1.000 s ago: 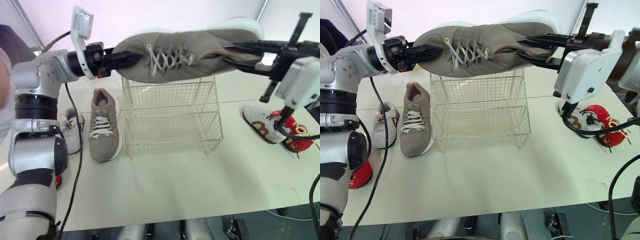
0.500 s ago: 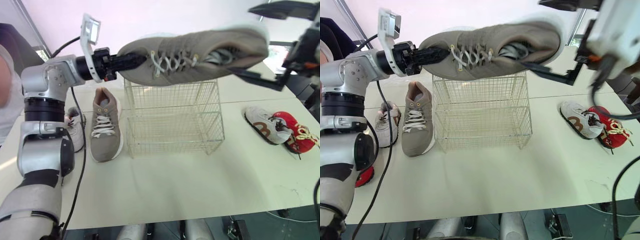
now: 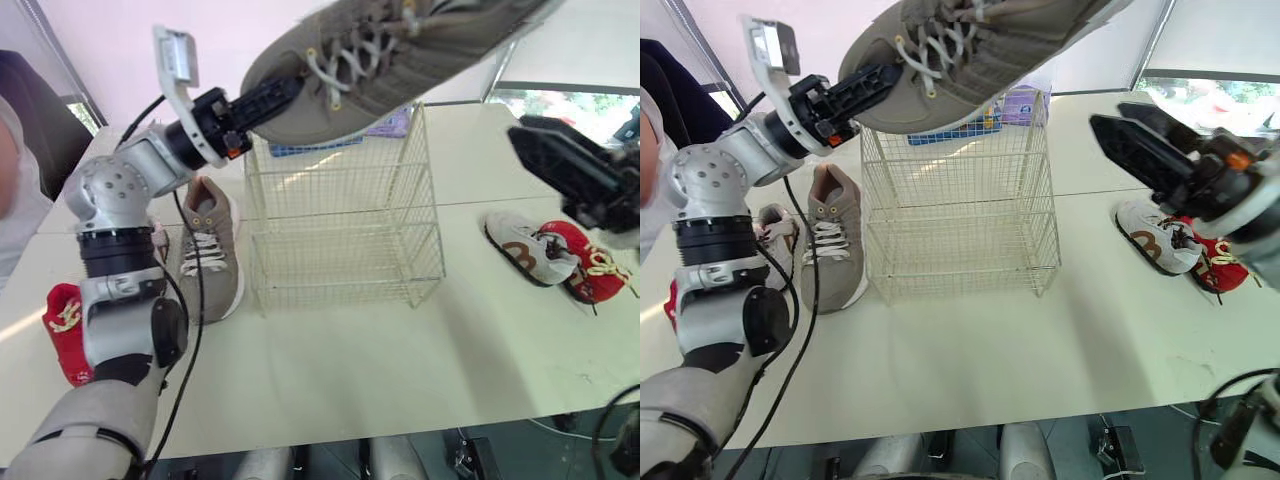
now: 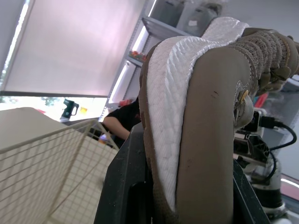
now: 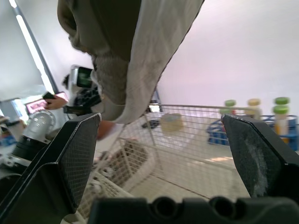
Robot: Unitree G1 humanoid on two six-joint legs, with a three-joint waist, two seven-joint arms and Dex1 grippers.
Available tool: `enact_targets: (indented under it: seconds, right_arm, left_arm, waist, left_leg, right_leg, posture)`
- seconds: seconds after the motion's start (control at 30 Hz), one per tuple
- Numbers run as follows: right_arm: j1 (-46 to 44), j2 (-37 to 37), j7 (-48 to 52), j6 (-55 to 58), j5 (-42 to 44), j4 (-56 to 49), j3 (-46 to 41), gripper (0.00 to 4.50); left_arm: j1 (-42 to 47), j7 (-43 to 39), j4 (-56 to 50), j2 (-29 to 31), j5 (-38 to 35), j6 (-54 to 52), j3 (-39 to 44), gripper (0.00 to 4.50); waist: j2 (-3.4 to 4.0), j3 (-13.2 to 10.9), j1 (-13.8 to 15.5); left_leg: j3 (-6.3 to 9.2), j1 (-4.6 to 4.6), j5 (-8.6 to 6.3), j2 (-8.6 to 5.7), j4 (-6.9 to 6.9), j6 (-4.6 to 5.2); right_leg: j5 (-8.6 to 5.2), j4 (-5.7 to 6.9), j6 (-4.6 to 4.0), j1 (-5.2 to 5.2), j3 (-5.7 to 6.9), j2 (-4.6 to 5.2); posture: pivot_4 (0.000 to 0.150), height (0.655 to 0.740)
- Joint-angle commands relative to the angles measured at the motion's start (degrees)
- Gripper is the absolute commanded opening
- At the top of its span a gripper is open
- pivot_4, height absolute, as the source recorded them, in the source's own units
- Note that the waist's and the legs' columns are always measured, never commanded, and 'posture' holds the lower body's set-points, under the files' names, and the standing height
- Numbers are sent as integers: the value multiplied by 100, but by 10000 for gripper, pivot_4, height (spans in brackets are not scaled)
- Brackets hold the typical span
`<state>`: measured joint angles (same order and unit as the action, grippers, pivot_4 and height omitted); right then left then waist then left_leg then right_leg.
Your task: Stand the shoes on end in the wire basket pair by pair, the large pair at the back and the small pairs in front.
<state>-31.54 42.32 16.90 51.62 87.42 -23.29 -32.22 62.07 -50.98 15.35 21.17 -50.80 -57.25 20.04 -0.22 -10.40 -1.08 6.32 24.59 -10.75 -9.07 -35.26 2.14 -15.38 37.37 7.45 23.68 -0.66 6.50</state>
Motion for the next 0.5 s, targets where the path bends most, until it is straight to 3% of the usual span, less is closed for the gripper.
enact_targets:
  seconds: [0.03,0.2,0.5]
  right_arm:
    - [-625,-311,-129,-513,-430,81,589,44737]
    - [-1297,-749,131,-894,-854,429,1115,44737]
    - [-1945,-968,393,-1119,-875,986,1088,44737]
  left_arm:
    - [55,246,-413,-86,-438,-11,233,4962]
    - [-87,522,-648,-174,-716,-99,224,4962]
    - [-435,817,-970,-60,-946,-133,167,4962]
  waist:
    - [0,0,18]
    - [0,0,35]
    - [0,0,36]
  left_leg:
    - [0,0,1,0,-1,-2]
    - [2,0,3,-1,0,-4]
    - [3,0,6,-1,-1,-10]
  right_leg:
    - [0,6,0,2,0,-1]
    - [0,8,0,2,0,-4]
    - [1,7,0,2,0,-6]
  posture:
    - [1500,7400]
    - [1500,7400]
    - [1500,7400]
